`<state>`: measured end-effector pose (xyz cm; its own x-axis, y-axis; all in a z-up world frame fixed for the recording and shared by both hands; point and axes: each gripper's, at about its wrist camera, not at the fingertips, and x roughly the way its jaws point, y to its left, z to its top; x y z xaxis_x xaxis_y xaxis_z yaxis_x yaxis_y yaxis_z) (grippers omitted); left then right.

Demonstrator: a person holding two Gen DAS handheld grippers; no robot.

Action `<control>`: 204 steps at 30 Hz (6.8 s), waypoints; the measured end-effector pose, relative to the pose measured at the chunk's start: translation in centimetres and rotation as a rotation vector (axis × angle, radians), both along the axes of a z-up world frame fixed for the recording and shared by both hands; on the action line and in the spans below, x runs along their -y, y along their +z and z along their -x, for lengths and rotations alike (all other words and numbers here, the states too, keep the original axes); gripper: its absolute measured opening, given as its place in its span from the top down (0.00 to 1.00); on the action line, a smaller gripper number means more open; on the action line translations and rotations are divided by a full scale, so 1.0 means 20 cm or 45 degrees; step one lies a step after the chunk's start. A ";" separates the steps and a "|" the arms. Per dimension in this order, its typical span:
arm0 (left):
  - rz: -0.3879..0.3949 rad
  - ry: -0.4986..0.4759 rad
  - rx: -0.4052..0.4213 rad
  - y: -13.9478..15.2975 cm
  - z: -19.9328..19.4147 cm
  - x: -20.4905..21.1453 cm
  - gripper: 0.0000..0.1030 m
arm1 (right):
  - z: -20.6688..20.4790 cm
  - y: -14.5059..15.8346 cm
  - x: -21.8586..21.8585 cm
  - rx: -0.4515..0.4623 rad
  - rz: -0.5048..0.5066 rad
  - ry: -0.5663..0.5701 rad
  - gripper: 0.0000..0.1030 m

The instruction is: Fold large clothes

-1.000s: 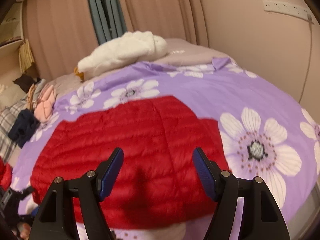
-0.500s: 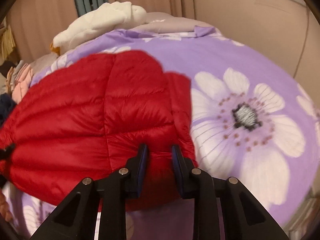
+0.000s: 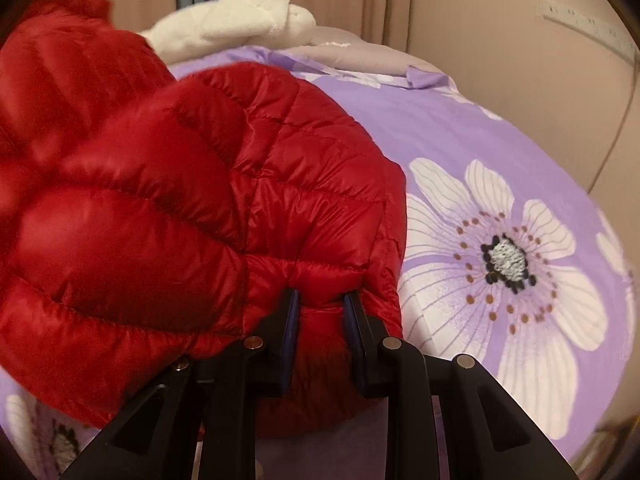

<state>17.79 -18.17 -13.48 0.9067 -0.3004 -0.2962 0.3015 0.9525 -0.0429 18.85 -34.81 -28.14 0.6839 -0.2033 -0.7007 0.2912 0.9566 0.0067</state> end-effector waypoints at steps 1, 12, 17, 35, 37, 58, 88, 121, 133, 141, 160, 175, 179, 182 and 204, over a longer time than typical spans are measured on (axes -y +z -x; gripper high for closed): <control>-0.004 -0.042 -0.003 0.00 0.02 0.04 0.64 | 0.02 0.00 0.05 0.032 -0.080 0.014 0.74; -0.045 -0.354 -0.451 -0.40 -0.11 0.51 0.48 | 0.41 0.45 0.45 0.308 -0.222 -0.170 0.74; -0.026 -0.408 -0.576 -0.55 -0.13 0.55 0.49 | 0.52 0.50 0.49 0.352 -0.237 -0.197 0.74; 0.027 -0.346 -0.428 -0.17 0.19 0.02 0.36 | 0.48 0.61 0.34 0.401 -0.296 -0.120 0.40; 0.061 -0.240 -0.426 -0.16 0.21 -0.09 0.38 | 0.46 0.63 0.30 0.405 -0.279 -0.107 0.26; 0.157 0.420 -0.365 -0.23 0.10 -0.71 0.57 | 0.09 0.57 0.01 0.249 0.001 -0.132 0.76; 0.251 0.520 -0.433 -0.24 -0.04 -0.70 0.55 | 0.00 0.11 0.03 0.069 0.008 -0.145 0.76; 0.105 0.119 -0.643 -0.41 -0.82 0.03 0.67 | -0.30 0.49 0.21 0.165 -0.236 0.100 0.74; -0.077 0.121 -0.652 -0.65 -1.01 0.20 0.66 | -0.46 0.11 0.40 0.115 -0.441 0.058 0.78; 0.401 -0.063 -0.887 -0.54 -0.88 -0.24 0.23 | -0.23 0.35 0.49 0.132 -0.448 0.063 0.00; 0.840 -0.616 -1.221 -0.86 -0.88 0.10 0.10 | -0.39 -0.20 0.45 0.131 -1.213 0.195 0.05; 0.531 -0.547 -0.803 -0.34 -0.61 0.31 0.35 | -0.37 0.02 0.26 0.381 -1.040 0.277 0.58; 0.508 -0.561 -0.641 -0.10 -0.44 0.29 0.35 | -0.29 0.23 0.13 0.473 -0.918 0.346 0.58; 0.511 -0.568 -0.553 0.07 -0.32 0.26 0.35 | -0.26 0.38 0.04 0.537 -0.885 0.405 0.58; 0.593 -0.502 -0.275 0.52 0.31 -0.48 0.34 | -0.13 0.92 -0.42 0.691 -0.692 0.710 0.58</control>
